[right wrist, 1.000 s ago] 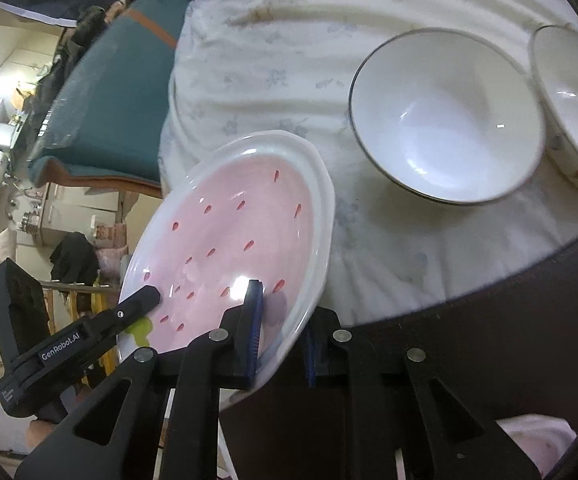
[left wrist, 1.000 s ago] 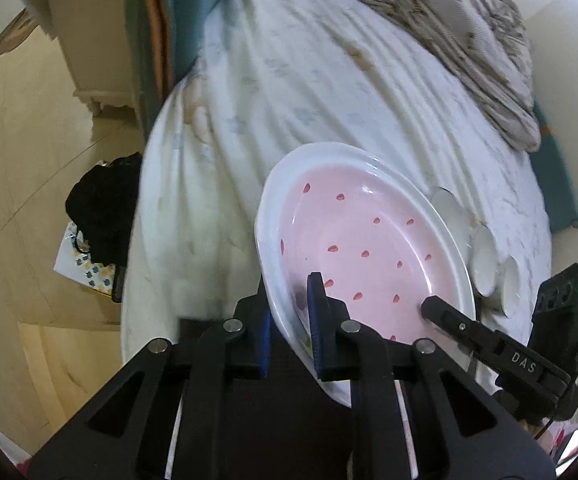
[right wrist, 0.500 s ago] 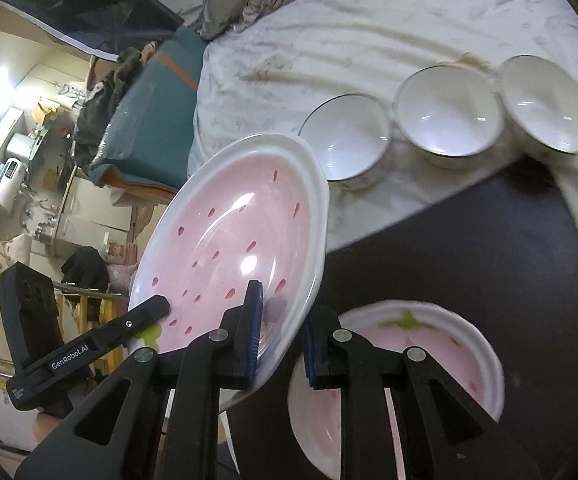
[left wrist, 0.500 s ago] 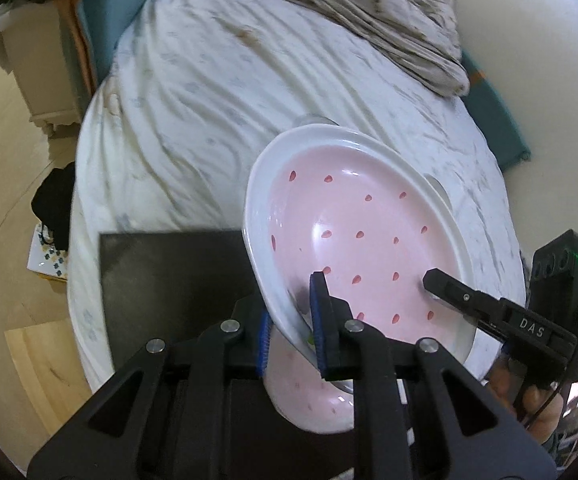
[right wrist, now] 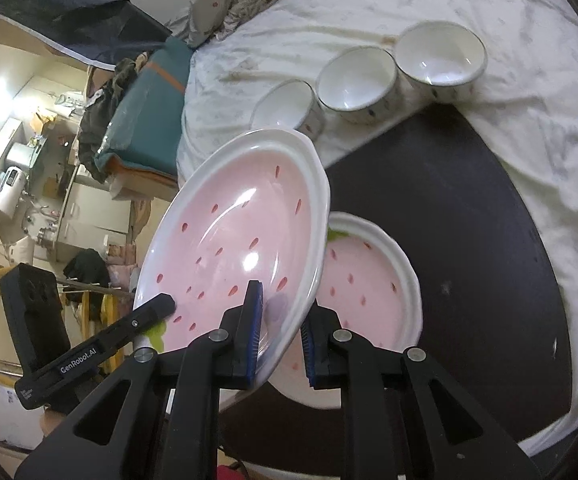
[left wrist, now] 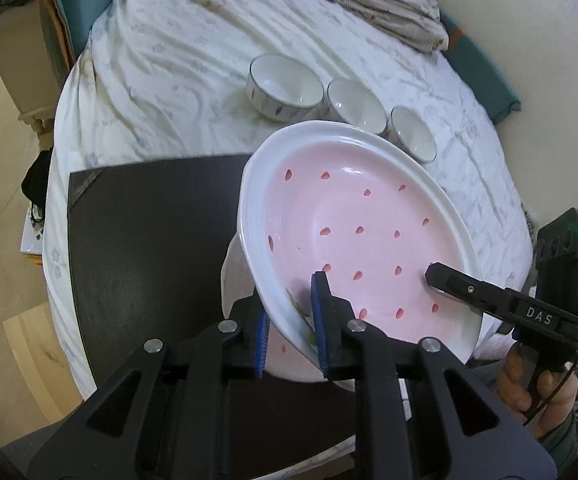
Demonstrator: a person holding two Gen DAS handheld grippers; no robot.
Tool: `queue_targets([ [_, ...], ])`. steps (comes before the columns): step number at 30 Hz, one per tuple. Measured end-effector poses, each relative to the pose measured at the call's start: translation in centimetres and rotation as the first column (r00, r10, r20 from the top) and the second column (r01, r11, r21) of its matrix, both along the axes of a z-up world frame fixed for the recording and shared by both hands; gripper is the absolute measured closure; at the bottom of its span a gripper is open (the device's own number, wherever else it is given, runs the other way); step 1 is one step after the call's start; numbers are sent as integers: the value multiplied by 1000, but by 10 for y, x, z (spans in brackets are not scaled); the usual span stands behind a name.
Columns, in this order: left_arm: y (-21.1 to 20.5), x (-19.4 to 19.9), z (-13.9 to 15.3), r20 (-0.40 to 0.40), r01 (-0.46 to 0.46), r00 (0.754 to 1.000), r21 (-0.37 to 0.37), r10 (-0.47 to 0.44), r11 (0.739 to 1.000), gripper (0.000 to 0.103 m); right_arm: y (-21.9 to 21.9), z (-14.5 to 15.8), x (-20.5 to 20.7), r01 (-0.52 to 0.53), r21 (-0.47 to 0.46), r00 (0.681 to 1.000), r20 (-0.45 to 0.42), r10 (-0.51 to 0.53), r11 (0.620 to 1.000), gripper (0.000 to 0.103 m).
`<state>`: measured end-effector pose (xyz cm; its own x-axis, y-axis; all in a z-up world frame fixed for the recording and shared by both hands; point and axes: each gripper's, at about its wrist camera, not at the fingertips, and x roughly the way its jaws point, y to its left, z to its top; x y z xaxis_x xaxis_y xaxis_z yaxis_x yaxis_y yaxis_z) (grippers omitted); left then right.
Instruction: Organize plates and bowls
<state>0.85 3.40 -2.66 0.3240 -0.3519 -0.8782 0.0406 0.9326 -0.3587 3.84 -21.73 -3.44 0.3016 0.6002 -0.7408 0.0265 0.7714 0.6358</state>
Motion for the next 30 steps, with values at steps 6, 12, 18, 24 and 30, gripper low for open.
queue_targets([
  [6, -11, -12, -15, -32, 36, 999, 46, -34, 998, 86, -9, -27, -14, -40, 15, 999, -32, 40, 999, 83],
  [12, -12, -14, -31, -71, 37, 997, 57, -33, 998, 86, -10, -45, -18, -59, 9, 997, -53, 59, 998, 83],
  [18, -12, -12, -41, -92, 45, 995, 80, -37, 996, 85, -9, -59, -20, -71, 1, 994, -81, 71, 997, 83],
  [24, -9, -8, -46, -116, 31, 993, 86, -21, 996, 85, -4, -69, -16, -75, 0, 992, -106, 75, 997, 83],
  [30, -10, -4, -54, -146, 30, 989, 96, -16, 995, 84, -4, -77, -14, -68, 8, 989, -128, 68, 998, 83],
])
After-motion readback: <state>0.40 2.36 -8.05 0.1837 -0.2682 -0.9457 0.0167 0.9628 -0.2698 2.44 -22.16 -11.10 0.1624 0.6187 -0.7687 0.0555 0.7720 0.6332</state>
